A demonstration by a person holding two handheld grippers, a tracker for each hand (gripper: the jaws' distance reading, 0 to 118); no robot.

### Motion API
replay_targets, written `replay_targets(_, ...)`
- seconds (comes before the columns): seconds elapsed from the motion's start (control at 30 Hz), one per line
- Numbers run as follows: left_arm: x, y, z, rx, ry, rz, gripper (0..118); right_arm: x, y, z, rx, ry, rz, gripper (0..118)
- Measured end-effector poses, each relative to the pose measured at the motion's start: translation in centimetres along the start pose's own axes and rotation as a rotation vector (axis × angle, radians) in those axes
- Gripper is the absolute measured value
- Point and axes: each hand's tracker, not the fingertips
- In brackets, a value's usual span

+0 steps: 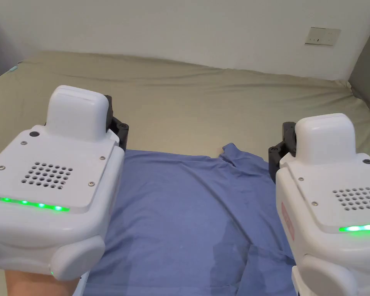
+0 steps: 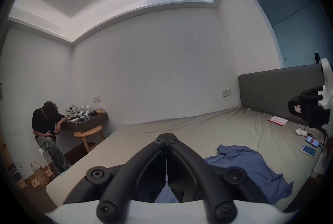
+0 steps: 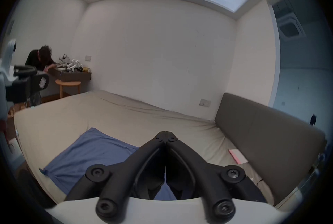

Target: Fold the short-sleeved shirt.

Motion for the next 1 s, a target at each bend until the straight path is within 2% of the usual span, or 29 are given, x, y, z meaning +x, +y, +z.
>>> replay_targets(0.07,0.0,-0.1,-0.1,-0.007,-0.005,-0.002,0,-0.8,-0.1,0.1,0.005,-0.027,0.041,2)
replay_targets(0.27,-0.6,-2.0,-1.2,-0.064,-0.052,0.012,0,-1.2,-0.9,-0.6,-0.031,-0.010,0.028,2)
replay_targets(0.33,-1.1,-3.4,-2.3,-0.122,-0.105,0.003,0,-1.1,-1.1,-0.8,-0.056,0.011,0.014,2)
replay_targets(0.4,-1.7,-5.4,-3.2,-0.189,-0.080,-0.051,0,-1.0,-1.5,-1.0,-0.068,0.015,0.015,2)
replay_targets(0.47,-3.0,-8.0,-3.7,-0.272,-0.088,-0.040,0,-0.5,-2.2,-1.0,-0.082,0.019,0.016,2)
replay_targets(0.57,-6.3,-13.5,-4.1,-0.482,-0.214,0.093,17,0.3,-3.3,-1.2,-0.133,0.036,0.002,2)
replay_targets(0.6,-7.2,-15.7,-4.2,-0.570,-0.230,0.121,24,0.4,-3.7,-1.1,-0.146,0.043,-0.001,2)
replay_targets(0.63,-8.1,-17.9,-4.1,-0.659,-0.185,0.110,34,0.6,-4.3,-1.1,-0.159,0.045,-0.001,2)
replay_targets(0.67,-8.8,-19.5,-3.8,-0.706,-0.152,0.095,53,0.7,-4.7,-1.2,-0.180,0.039,0.004,2)
replay_targets(0.73,-10.4,-22.6,-3.1,-0.798,-0.125,0.064,98,1.6,-6.2,-1.5,-0.221,0.022,0.008,2)
replay_targets(0.77,-11.2,-23.6,-2.8,-0.837,-0.136,0.086,115,1.9,-6.7,-1.4,-0.234,0.020,-0.001,2)
replay_targets(0.8,-12.0,-24.6,-2.2,-0.895,-0.180,0.135,115,2.2,-7.1,-1.3,-0.251,0.024,-0.016,2)
replay_targets(0.87,-13.0,-25.6,-1.5,-0.906,-0.135,0.210,115,2.7,-7.9,-1.1,-0.283,0.033,-0.027,2)
replay_targets(1.0,-13.8,-27.1,-1.2,-0.972,-0.025,0.209,109,3.6,-9.3,-0.7,-0.338,0.012,-0.017,2)
